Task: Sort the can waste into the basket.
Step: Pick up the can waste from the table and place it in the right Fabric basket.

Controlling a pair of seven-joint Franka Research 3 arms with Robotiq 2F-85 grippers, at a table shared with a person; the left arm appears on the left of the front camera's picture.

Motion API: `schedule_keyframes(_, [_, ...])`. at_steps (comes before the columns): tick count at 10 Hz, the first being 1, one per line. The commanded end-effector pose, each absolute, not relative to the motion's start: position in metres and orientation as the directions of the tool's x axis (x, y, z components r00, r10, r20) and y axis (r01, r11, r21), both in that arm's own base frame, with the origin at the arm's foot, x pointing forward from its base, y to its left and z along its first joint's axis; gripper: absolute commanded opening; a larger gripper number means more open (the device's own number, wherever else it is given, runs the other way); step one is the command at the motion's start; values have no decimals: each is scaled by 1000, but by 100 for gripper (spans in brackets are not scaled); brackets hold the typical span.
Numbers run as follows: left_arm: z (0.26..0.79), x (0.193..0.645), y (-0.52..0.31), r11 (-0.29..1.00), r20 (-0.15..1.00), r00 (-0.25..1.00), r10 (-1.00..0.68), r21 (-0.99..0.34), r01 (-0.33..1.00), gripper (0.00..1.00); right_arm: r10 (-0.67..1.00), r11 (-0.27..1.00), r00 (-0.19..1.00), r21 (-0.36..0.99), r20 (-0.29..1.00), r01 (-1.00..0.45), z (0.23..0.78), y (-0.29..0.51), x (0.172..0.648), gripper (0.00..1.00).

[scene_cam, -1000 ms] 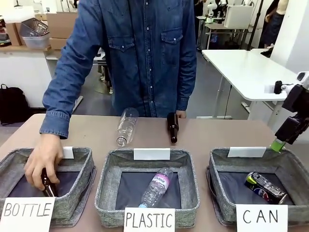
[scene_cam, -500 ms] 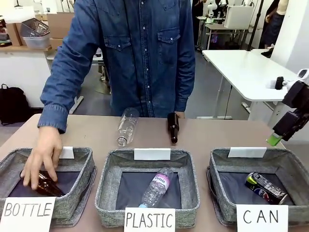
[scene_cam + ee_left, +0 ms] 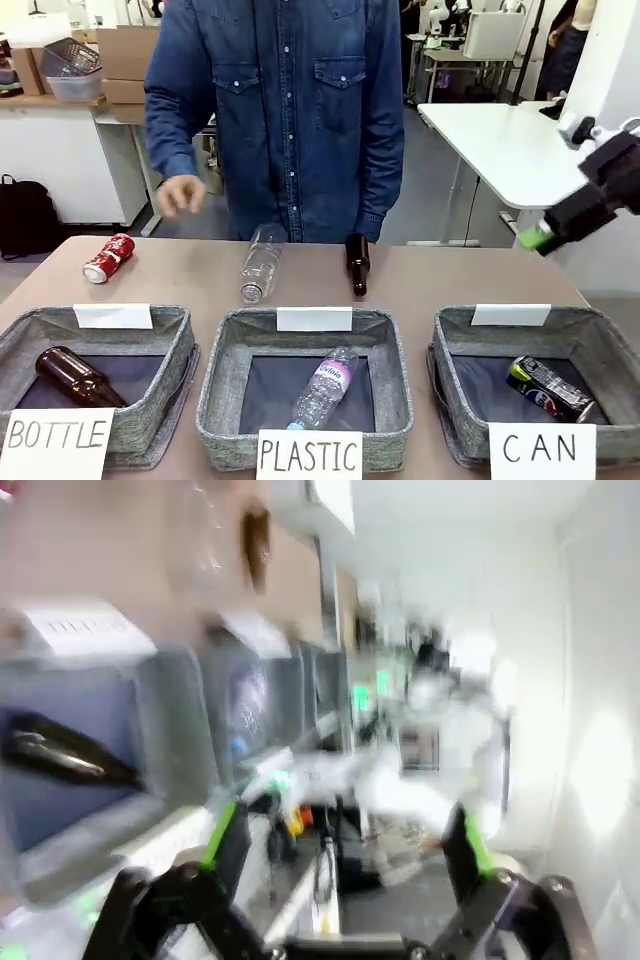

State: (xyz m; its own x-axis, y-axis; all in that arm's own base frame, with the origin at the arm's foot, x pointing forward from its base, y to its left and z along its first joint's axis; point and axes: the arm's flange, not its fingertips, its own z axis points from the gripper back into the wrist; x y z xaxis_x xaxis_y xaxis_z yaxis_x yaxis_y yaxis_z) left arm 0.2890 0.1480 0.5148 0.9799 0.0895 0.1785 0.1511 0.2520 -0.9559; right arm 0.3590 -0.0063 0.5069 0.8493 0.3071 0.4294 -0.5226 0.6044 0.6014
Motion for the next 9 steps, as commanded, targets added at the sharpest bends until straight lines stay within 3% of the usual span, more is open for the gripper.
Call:
schedule_keyframes(1, [505, 281, 91, 232, 165, 985, -52, -957, 172, 100, 144, 304, 853, 798, 501, -520, 508, -18, 382, 100])
schedule_keyframes(3, [503, 279, 46, 195, 204, 978, -44, -958, 208, 100, 3, 145, 893, 884, 450, -445, 502, -27, 393, 100])
schedule_keyframes(4, [499, 281, 36, 290, 178, 982, -70, -938, 191, 100, -87, 66, 890, 894, 447, -443, 499, -35, 396, 100])
schedule_keyframes(5, [498, 280, 54, 212, 169, 982, -87, -960, 184, 100, 61, 254, 872, 838, 485, -483, 514, -19, 379, 100])
schedule_keyframes(9, [498, 280, 54, 212, 169, 982, -87, -960, 184, 100, 61, 254, 872, 838, 485, -483, 514, -19, 379, 100])
